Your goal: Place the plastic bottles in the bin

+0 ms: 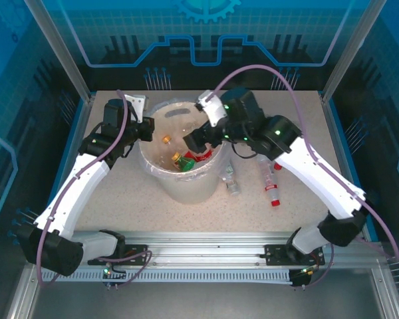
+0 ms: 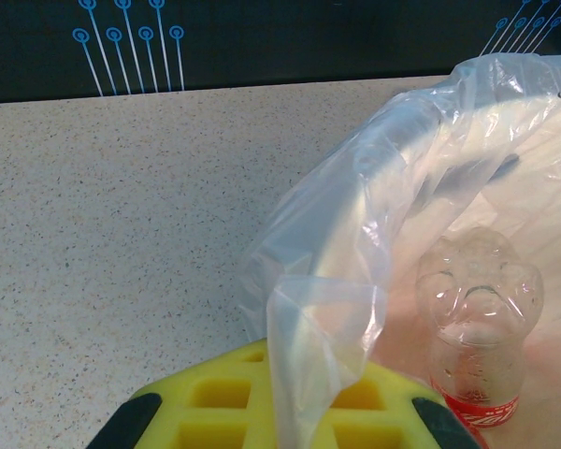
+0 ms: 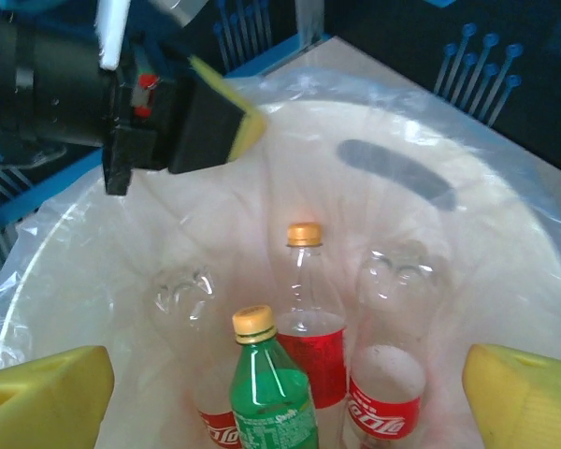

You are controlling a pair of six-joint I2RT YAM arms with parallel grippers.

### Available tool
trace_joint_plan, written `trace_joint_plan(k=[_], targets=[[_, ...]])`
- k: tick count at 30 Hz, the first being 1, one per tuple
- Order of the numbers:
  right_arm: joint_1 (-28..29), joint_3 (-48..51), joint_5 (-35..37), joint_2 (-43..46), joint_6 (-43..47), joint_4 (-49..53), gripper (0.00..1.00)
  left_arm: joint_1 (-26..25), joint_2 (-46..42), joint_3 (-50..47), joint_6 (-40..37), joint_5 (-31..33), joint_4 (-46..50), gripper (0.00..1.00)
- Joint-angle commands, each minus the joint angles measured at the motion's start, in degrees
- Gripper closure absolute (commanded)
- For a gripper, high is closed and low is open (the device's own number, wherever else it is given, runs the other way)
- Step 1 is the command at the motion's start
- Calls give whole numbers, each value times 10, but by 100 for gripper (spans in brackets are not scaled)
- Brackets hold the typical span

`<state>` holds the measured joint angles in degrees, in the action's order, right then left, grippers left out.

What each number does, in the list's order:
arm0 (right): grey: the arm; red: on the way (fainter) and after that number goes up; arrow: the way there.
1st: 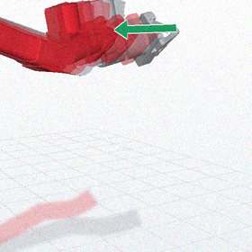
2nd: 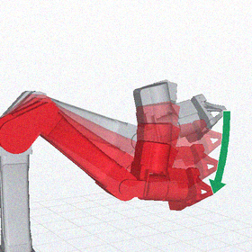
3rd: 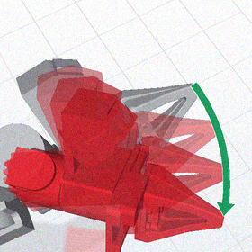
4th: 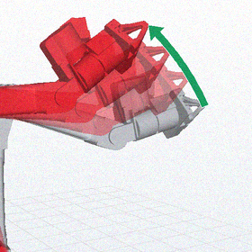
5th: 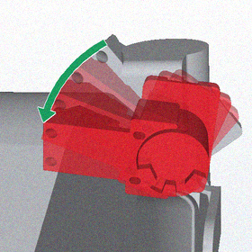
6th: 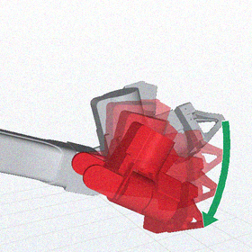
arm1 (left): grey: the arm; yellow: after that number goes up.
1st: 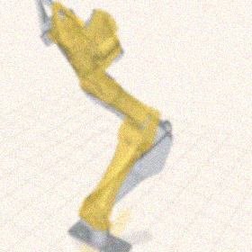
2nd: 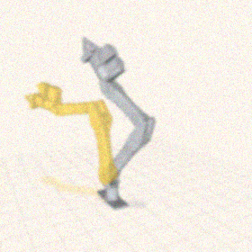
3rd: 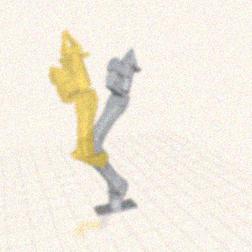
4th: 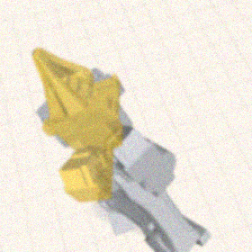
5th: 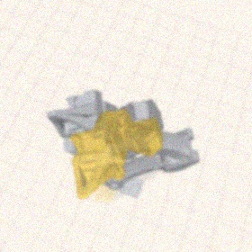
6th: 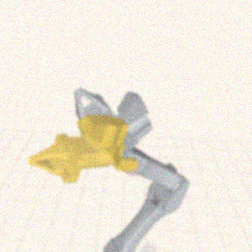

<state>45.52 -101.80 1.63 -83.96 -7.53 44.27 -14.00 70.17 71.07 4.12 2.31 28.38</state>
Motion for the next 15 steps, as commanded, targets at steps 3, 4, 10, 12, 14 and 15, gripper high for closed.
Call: trace_joint_plan(k=[3, 4, 10, 12, 14, 15], targets=[[-92, 56, 20, 70, -74, -22, 7, 2, 8, -17, 11, -9, 19, 100], [-106, 66, 35, 80, -73, -12, 8, 2, 9, -17, 11, -9, 19, 100], [-201, 147, 85, 115, -73, 51, 14, 2, 9, -16, 12, -7, 19, 100], [-231, 183, 89, 117, -72, 59, 15, 2, 9, -16, 12, -7, 19, 100], [-251, 214, 102, 112, -68, 65, 16, 2, 10, -17, 13, -8, 18, 100], [-258, 230, 109, 107, -66, 69, 16, 2, 10, -17, 13, -9, 18, 100]])
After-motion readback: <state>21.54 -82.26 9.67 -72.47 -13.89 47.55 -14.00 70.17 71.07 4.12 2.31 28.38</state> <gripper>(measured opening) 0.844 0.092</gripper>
